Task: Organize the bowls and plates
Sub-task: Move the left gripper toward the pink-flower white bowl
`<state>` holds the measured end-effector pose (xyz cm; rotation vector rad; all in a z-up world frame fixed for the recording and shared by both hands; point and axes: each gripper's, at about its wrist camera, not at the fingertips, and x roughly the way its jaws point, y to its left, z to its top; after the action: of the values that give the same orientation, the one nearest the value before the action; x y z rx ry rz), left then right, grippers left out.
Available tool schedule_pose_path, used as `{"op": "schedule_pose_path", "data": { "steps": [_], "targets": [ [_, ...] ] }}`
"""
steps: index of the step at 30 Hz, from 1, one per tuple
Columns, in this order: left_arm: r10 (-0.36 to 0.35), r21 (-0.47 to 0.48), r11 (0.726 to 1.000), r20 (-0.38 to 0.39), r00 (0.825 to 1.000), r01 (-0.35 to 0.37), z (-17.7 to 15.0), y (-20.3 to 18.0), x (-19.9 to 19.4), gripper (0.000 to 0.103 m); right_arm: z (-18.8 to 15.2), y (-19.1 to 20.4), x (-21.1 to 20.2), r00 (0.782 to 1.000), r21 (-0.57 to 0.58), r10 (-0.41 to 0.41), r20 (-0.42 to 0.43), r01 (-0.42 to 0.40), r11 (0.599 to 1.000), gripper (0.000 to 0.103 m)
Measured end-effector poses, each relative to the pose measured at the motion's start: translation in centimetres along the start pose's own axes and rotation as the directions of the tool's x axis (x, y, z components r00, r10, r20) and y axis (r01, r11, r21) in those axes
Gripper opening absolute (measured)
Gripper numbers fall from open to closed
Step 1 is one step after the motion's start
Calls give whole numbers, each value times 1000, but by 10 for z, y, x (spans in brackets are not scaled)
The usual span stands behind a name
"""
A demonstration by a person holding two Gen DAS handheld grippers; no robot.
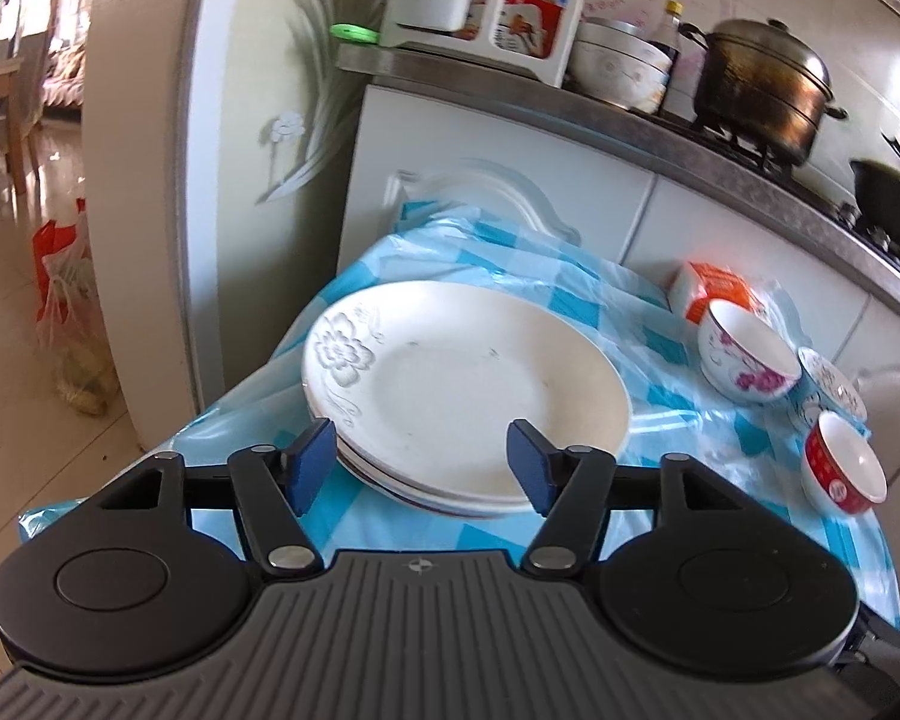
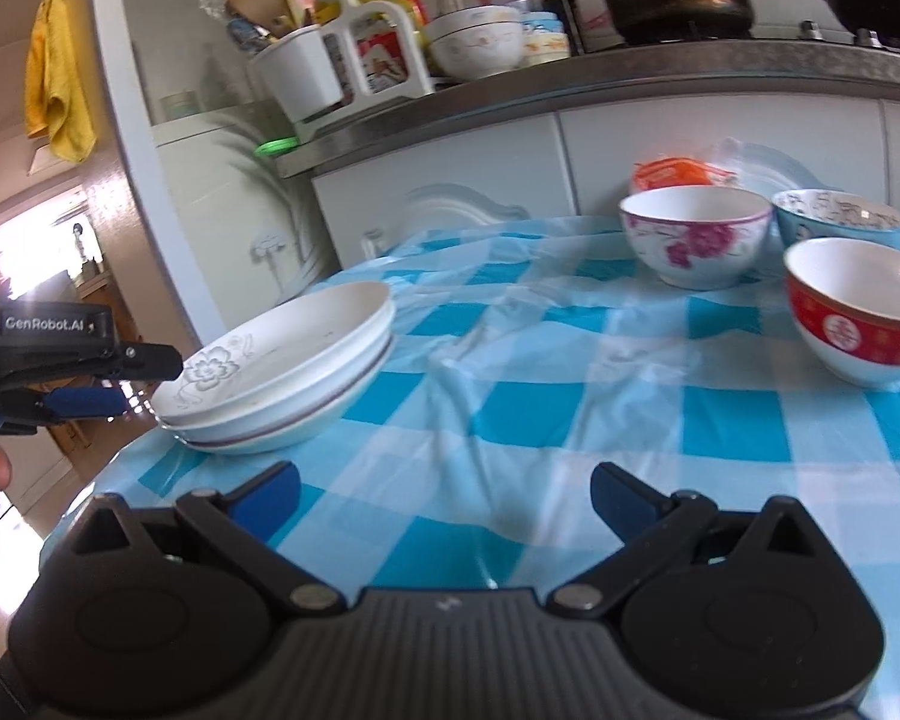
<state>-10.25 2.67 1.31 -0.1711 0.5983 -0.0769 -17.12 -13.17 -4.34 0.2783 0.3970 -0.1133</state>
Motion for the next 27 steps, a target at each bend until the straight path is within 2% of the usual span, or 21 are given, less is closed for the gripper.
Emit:
{"op": "schedule_pose_path", "data": {
  "steps": [5,17,22,27],
  "targets": [
    [-8,46,999,-4,1000,8,-3,-10,-4,99,-2,-8,-11,1000,33,-25,7,25,999,102],
    [-22,120,992,-32,999,25,-14,-32,-17,103,-6,-36,-42,992,123,-119,43,113,986,102],
    [-47,156,986,-51,998,54,-22,-45,-22,103,-12,-53,-52,985,214,-170,43,157,964,102],
    [-84,166,982,-31,996,88,-35,-52,-27,103,-16,-66,-60,976,269,-214,52,192,944,102]
  ]
}}
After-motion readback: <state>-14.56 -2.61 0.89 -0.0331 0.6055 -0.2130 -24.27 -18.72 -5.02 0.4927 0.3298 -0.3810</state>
